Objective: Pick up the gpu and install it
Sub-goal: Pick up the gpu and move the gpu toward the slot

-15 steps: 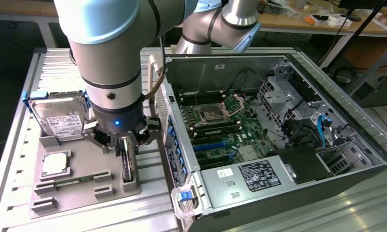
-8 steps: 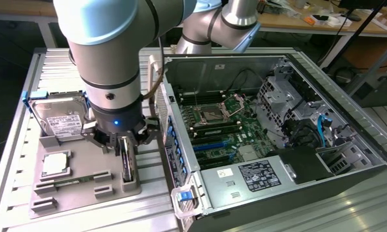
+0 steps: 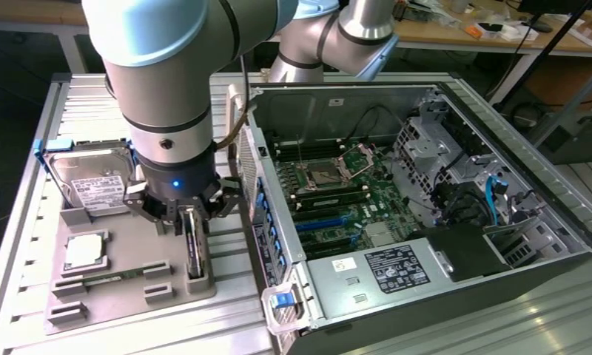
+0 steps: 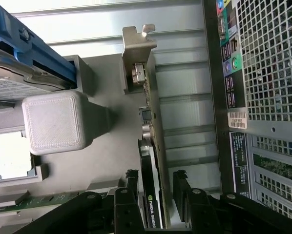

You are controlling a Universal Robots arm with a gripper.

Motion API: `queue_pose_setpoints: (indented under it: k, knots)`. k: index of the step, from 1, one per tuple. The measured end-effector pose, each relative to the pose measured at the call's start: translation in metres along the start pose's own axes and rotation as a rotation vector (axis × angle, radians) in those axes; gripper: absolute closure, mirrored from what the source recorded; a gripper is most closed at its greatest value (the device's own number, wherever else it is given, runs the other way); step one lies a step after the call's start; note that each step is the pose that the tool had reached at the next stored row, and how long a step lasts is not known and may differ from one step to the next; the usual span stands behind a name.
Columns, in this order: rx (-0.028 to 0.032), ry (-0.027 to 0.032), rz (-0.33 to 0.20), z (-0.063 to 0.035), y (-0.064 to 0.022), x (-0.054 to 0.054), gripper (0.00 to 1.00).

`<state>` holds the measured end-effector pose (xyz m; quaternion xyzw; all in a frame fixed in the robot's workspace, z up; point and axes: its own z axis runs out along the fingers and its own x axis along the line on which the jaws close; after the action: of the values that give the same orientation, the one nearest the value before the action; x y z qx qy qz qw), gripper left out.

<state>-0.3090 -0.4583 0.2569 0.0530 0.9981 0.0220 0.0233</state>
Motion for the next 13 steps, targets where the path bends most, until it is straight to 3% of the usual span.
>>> queue_pose_setpoints:
  k: [13]
  knots:
    - [-0.0004, -0.004, 0.0, 0.0101, 0.0052, 0.0043, 0.58]
